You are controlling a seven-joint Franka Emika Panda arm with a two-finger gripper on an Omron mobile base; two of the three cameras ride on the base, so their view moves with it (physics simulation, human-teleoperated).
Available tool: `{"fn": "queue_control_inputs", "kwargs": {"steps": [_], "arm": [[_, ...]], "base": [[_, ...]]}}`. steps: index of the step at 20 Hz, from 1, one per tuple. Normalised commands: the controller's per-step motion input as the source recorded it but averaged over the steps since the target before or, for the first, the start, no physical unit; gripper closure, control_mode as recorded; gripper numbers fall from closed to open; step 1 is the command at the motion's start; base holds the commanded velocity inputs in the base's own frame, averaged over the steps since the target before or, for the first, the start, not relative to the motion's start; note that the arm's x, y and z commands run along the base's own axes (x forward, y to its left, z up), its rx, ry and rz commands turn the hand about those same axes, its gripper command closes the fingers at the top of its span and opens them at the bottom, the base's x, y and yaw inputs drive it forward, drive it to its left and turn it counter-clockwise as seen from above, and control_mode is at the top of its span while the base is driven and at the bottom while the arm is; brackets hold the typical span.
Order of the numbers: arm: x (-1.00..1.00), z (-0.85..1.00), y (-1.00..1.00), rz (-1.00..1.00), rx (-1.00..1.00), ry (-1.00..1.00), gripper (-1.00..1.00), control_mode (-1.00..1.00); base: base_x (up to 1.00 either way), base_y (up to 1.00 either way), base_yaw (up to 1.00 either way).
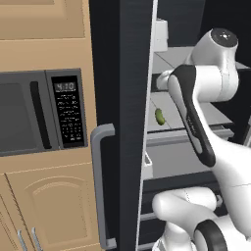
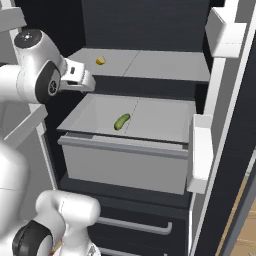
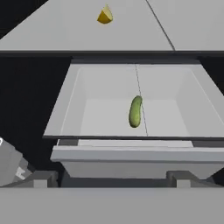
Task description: Place the condiment bottle and ketchup from the counter to the top shelf of the fridge. If the existing items in the fridge are on the top shelf, move them to other shelves.
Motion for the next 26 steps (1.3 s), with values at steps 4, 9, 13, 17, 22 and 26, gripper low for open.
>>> {"fn": "queue_control_inputs", "kwargs": {"steps": [4, 9, 13, 17, 22, 26], "arm": [[0.04, 0.33, 0.00, -0.02, 0.00, -0.07, -1.00, -1.00], [0.41, 0.05, 0.00, -0.01, 0.00, -0.03, -1.00, -1.00], [0.70, 0.00, 0.00, 0.01, 0.00, 0.00, -1.00, -1.00], [0.74, 0.02, 0.00, 0.05, 0.00, 0.02, -1.00, -1.00], [0.78, 0.00, 0.16, 0.03, 0.00, 0.03, -1.00, -1.00], [0.72, 0.00, 0.25, 0.00, 0.00, 0.05, -1.00, -1.00]], "base": [[0.00, 0.00, 0.00], [0.00, 0.00, 0.00], [0.00, 0.00, 0.00], [0.00, 0.00, 0.00], [0.00, 0.00, 0.00], [0.00, 0.00, 0.00]]}}
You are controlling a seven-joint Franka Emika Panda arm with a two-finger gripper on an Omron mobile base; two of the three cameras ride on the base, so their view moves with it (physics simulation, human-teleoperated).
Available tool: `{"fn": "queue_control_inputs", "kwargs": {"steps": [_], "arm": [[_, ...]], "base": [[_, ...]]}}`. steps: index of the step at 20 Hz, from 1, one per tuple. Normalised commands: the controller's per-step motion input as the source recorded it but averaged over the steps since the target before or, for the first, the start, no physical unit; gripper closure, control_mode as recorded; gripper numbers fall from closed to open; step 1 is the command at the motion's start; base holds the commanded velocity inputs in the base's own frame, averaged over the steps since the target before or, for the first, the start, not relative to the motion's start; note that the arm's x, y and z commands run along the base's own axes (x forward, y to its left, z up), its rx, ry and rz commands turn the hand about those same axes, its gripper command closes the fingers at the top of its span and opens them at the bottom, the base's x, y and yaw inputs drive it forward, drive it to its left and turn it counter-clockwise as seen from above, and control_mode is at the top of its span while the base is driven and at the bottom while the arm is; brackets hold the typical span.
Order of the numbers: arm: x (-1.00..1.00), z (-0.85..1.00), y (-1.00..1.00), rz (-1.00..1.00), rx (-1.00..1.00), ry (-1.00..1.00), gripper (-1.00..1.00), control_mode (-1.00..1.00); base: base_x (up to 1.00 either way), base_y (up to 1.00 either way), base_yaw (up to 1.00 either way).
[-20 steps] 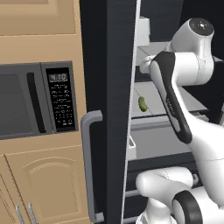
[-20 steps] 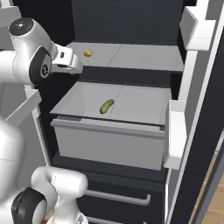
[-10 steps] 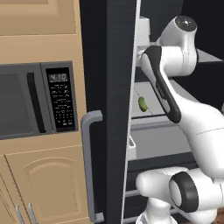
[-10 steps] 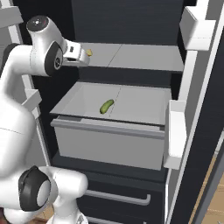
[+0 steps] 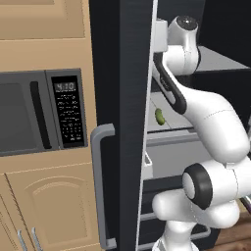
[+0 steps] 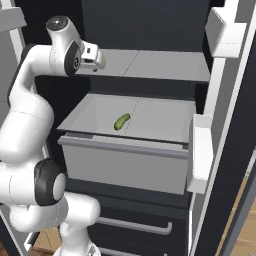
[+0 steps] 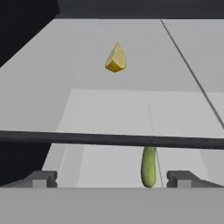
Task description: Place the condiment bottle and ketchup from the counter to the top shelf of the fridge. If the existing items in the fridge are on the top shelf, move them to other shelves.
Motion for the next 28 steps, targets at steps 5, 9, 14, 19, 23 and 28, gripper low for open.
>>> {"fn": "queue_control_inputs", "kwargs": {"steps": [5, 9, 14, 19, 23, 28], "arm": [[0.68, 0.00, 0.09, 0.00, 0.00, 0.03, -1.00, -1.00], [0.71, 0.00, 0.00, 0.00, 0.00, 0.01, -1.00, -1.00], [0.53, 0.00, 0.00, 0.00, 0.00, 0.01, -1.00, -1.00], [0.21, -0.11, -0.02, 0.00, 0.04, 0.00, -1.00, -1.00], [0.04, -0.24, 0.00, -0.01, 0.01, 0.00, -1.00, -1.00], [0.16, -0.19, 0.00, -0.01, 0.00, 0.00, -1.00, -1.00]], "base": [[0.00, 0.00, 0.00], [0.00, 0.00, 0.00], [0.00, 0.00, 0.00], [0.00, 0.00, 0.00], [0.00, 0.00, 0.00], [0.00, 0.00, 0.00]]}}
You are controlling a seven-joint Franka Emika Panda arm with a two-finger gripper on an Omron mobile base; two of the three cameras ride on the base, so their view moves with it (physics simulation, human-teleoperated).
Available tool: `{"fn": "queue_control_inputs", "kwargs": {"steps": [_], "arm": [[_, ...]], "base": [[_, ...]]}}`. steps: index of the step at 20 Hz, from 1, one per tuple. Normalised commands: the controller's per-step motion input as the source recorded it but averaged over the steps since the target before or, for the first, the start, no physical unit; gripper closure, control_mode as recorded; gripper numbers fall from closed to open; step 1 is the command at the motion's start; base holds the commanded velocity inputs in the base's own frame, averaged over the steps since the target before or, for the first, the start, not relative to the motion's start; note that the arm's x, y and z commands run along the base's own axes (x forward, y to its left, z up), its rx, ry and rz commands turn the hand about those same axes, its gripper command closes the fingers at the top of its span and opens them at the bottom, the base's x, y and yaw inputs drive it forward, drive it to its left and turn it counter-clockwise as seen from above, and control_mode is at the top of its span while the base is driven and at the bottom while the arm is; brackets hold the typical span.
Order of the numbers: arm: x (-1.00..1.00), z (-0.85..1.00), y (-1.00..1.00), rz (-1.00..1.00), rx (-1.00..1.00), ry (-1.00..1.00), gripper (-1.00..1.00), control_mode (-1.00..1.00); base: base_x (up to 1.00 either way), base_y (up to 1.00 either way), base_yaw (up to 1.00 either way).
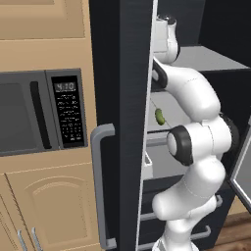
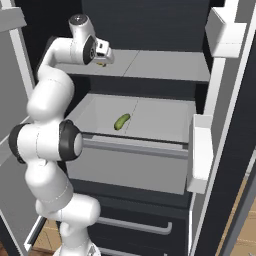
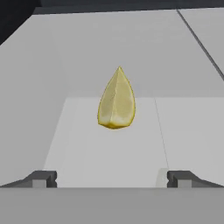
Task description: Place the condiment bottle and ketchup from the counter to the top shelf of the fridge. If the existing items in the fridge are on the top shelf, move them to other shelves.
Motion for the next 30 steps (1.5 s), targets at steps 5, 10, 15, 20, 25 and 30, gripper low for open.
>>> {"fn": "queue_control_inputs", "kwargs": {"steps": [5, 10, 15, 20, 25, 30], "arm": [[0.37, -0.05, 0.00, 0.00, 0.00, 0.00, -1.00, -1.00], [0.44, -0.02, 0.00, 0.00, 0.00, 0.00, -1.00, -1.00], [0.44, -0.03, 0.00, 0.00, 0.00, 0.00, -1.00, -1.00], [0.47, -0.08, 0.00, 0.00, 0.00, 0.00, -1.00, -1.00], [0.20, -0.22, 0.00, 0.00, 0.00, 0.00, 1.00, -1.00], [0.07, -0.08, 0.00, 0.00, 0.01, 0.01, 1.00, -1.00]], "base": [[0.00, 0.00, 0.00], [0.00, 0.00, 0.00], [0.00, 0.00, 0.00], [0.00, 0.00, 0.00], [0.00, 0.00, 0.00], [0.00, 0.00, 0.00]]}}
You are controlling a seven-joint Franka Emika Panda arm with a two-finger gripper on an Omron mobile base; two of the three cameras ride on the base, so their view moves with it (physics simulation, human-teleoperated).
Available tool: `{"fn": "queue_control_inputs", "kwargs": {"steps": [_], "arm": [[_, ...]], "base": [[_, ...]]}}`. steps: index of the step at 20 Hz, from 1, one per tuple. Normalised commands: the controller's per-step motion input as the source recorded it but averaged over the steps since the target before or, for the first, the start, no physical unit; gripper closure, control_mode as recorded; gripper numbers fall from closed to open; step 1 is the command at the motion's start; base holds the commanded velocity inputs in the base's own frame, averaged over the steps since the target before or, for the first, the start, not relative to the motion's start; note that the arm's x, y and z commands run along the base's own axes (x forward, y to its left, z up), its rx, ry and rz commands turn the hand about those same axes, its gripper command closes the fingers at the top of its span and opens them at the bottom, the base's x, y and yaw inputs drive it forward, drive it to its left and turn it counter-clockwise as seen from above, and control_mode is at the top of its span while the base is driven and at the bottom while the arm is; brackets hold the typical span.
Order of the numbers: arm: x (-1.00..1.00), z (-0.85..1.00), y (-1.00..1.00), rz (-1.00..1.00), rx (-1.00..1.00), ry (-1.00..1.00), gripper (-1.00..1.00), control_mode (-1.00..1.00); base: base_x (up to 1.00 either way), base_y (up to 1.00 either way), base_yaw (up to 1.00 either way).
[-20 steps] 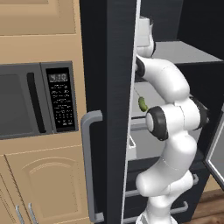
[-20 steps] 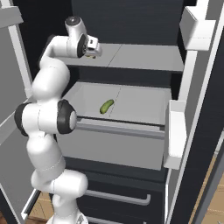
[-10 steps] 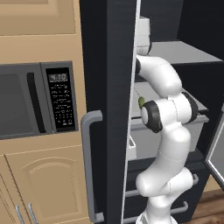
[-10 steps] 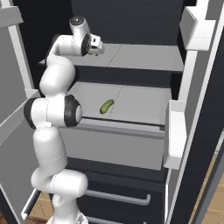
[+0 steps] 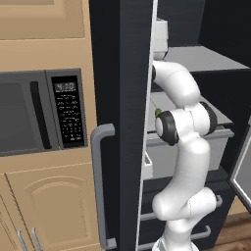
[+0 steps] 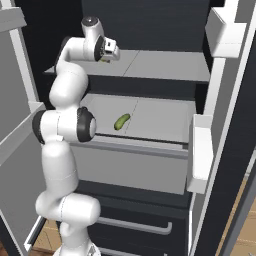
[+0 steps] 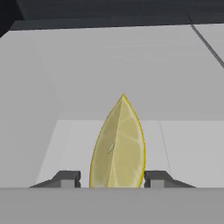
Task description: Place the condiment bottle and ketchup from the counter to the top shelf of the fridge. If the existing items in the fridge are on the top shelf, move them to other shelves.
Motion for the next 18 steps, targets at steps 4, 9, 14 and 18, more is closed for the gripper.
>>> {"fn": "queue_control_inputs", "kwargs": {"steps": [4, 9, 14, 18], "arm": [[0.00, 0.00, 0.00, 0.00, 0.00, 0.00, 1.00, -1.00], [-0.10, 0.00, 0.00, 0.00, 0.00, -0.01, 1.00, -1.00], [-0.88, 0.00, 0.00, -0.02, 0.10, -0.30, 1.00, -1.00], [-0.99, 0.00, 0.00, -0.03, 0.12, -0.50, 1.00, -1.00]], "base": [[0.00, 0.00, 0.00], [0.00, 0.00, 0.00], [0.00, 0.00, 0.00], [0.00, 0.00, 0.00]]}}
